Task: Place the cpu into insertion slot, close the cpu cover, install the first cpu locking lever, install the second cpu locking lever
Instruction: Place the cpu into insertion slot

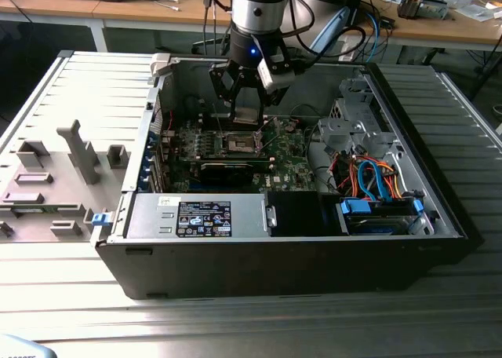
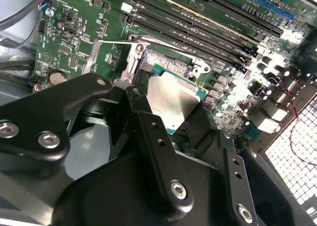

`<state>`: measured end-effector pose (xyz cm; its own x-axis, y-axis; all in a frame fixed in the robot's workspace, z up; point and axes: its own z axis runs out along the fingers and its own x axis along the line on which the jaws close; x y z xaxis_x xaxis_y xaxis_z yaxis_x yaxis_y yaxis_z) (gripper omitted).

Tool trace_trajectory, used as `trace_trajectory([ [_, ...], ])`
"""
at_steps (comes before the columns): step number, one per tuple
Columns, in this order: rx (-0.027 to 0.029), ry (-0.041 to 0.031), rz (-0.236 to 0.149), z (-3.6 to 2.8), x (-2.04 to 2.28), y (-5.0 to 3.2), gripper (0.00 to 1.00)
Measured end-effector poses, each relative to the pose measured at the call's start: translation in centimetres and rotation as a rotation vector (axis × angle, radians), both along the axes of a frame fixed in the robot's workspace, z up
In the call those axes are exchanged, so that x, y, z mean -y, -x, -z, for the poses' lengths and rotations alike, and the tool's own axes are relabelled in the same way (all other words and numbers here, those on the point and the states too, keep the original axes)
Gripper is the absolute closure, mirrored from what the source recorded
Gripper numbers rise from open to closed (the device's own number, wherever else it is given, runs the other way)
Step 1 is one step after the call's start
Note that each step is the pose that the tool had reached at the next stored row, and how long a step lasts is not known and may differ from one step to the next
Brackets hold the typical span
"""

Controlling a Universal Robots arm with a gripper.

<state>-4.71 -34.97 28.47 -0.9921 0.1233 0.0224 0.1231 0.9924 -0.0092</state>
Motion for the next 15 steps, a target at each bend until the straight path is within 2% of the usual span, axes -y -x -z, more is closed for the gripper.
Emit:
trace_trajectory([
  [15,0.0,0.0,0.04,0.12,0.0,0.0,0.45],
])
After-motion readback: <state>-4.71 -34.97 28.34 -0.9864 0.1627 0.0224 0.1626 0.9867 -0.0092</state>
